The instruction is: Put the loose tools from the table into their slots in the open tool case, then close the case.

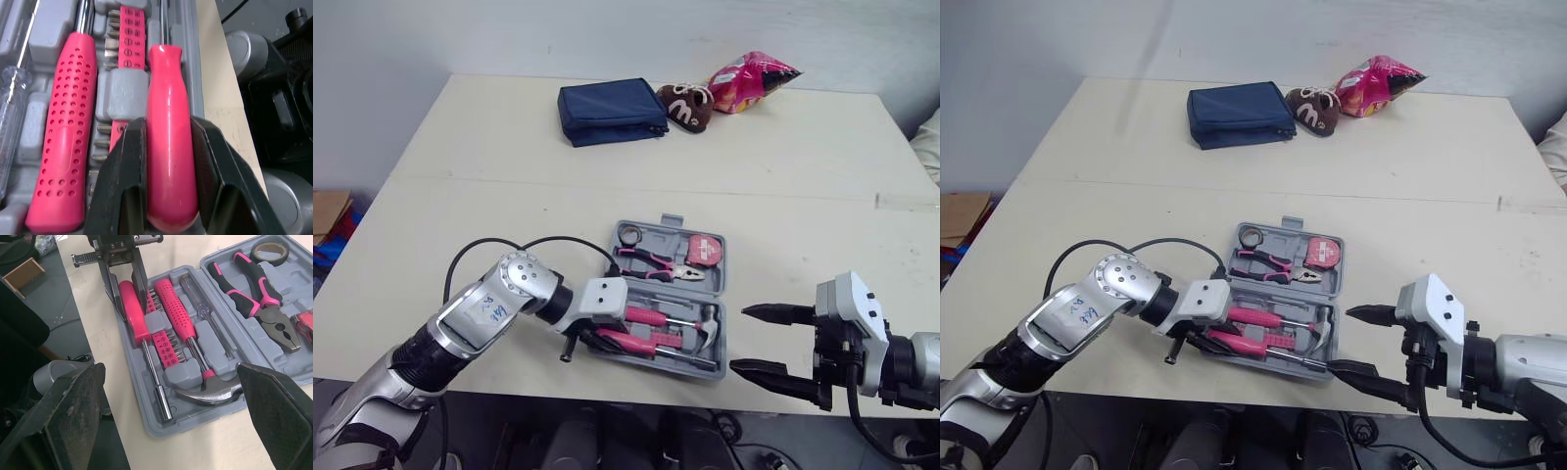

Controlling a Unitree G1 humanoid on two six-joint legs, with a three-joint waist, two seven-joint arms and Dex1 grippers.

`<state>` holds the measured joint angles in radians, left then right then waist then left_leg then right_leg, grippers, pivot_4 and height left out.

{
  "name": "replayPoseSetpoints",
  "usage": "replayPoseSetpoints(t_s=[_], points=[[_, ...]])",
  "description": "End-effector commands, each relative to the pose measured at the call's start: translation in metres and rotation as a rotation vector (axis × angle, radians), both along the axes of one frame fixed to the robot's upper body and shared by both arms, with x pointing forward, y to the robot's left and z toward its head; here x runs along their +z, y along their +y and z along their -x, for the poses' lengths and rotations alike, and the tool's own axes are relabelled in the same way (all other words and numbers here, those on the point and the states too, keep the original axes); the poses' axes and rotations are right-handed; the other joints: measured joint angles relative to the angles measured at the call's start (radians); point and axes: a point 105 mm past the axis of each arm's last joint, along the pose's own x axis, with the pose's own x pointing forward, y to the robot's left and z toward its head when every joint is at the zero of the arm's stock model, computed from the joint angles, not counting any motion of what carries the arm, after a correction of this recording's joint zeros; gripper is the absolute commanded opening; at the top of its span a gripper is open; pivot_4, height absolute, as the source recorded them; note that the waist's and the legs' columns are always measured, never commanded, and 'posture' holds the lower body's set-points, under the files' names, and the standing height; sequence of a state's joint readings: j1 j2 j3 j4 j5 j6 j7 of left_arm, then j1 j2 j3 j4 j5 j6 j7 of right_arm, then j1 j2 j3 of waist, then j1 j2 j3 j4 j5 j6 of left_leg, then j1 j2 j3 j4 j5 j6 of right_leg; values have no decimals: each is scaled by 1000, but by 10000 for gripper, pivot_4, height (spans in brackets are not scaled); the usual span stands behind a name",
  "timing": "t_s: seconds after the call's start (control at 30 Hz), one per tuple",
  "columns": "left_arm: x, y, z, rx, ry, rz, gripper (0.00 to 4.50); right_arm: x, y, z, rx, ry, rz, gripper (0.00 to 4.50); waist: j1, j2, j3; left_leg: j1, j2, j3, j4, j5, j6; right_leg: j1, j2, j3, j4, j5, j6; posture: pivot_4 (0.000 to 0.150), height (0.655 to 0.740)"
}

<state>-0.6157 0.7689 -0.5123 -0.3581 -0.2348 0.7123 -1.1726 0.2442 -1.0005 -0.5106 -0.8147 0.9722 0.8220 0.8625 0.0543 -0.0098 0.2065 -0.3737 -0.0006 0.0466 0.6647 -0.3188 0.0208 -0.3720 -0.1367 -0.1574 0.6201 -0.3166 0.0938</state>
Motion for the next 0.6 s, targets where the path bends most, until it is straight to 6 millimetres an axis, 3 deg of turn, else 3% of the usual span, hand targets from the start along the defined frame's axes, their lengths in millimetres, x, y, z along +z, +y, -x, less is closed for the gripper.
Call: replayPoseSetpoints(t_s=[0.03,0.13,0.23,0.37,0.53,0.6], points=[[12,1,1,8,-2,25,24443,4,7,1,32,-33,-15,45000,0,0,0,0,0,0,0,0,0,0,0,0,0,0,0,1500,7400],[30,3,3,-31,-22,119,37273,4,7,1,37,-33,-16,45000,0,0,0,0,0,-1,1,0,0,1,0,0,0,0,0,1500,7400],[35,5,4,-70,-53,202,37273,4,6,-1,37,-34,-15,45000,-2,0,0,0,0,-1,0,0,0,0,0,0,0,0,0,1500,7400],[30,1,6,-65,16,376,23696,3,6,-4,31,-37,-24,45000,-1,0,0,1,-1,-1,1,0,0,2,-1,-1,0,0,0,1500,7400],[5,2,6,-41,71,392,463,2,5,-4,33,-29,-25,45000,-1,0,0,2,-1,-1,1,0,0,2,-1,-1,0,0,0,1500,7400],[0,-1,4,-34,66,382,463,2,5,-5,33,-29,-25,45000,-1,0,0,2,-1,-1,1,0,1,2,-1,-1,0,0,0,1500,7400]])
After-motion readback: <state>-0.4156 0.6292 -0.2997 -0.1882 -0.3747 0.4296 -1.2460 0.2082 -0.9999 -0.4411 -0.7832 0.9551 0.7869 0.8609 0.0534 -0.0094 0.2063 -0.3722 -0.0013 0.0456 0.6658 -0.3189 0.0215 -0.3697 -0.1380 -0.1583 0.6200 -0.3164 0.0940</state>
